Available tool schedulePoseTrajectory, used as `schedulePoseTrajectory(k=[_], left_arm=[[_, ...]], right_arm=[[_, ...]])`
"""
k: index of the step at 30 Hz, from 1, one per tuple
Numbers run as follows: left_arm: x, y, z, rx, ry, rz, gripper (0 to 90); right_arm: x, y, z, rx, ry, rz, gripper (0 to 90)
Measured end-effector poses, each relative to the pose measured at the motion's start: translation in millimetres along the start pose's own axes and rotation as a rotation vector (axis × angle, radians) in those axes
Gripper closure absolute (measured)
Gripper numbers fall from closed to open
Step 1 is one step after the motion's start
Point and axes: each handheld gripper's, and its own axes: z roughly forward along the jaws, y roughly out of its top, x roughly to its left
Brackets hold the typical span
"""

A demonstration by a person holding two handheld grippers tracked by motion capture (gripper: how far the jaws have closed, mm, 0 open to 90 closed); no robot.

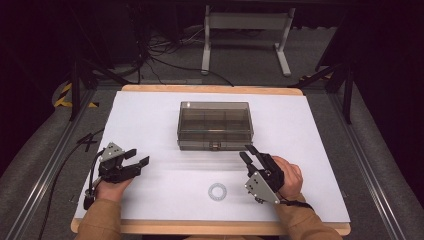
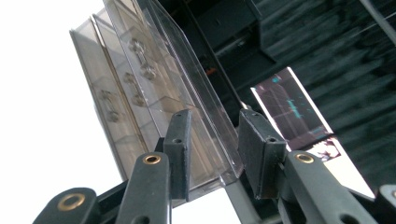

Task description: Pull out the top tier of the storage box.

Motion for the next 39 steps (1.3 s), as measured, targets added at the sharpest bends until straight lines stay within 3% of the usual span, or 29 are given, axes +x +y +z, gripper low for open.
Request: schedulePoseTrajectory(k=[8,9,15,26,27,28,33,39], left_arm=[[-0.1,0.3,-0.2,-0.001,-0.001,-0.001,39.3],[-0.1,0.3,-0.2,-0.001,-0.001,-0.001,39.3],[-0.5,0.9,0.5,0.002,-0.007,0.0,39.6],[-0.9,0.8,1.3,0.003,-0.01,0.0,39.5],[-0.9,0.8,1.2,0.004,-0.01,0.0,39.5],[-0.9,0.8,1.2,0.004,-0.01,0.0,39.5],[-0.5,0.8,1.3,0.003,-0.009,-0.002,39.6],[-0.8,0.7,1.2,0.004,-0.011,-0.004,39.7]], right_arm=[[-12.7,-2.8,-3.4,-0.059,0.085,0.151,66.7],[-12.7,-2.8,-3.4,-0.059,0.085,0.151,66.7],[-25.7,-6.4,-8.1,-0.083,0.146,0.28,70.0],[-38.2,-9.0,-8.4,-0.162,0.334,0.453,69.0],[-38.2,-9.0,-8.4,-0.162,0.334,0.453,69.0],[-40.6,-8.9,-7.7,-0.176,0.366,0.484,68.3],[-47.4,-7.6,-5.5,-0.143,0.414,0.535,69.2],[-59.3,-3.0,-1.4,-0.088,0.511,0.521,73.5]])
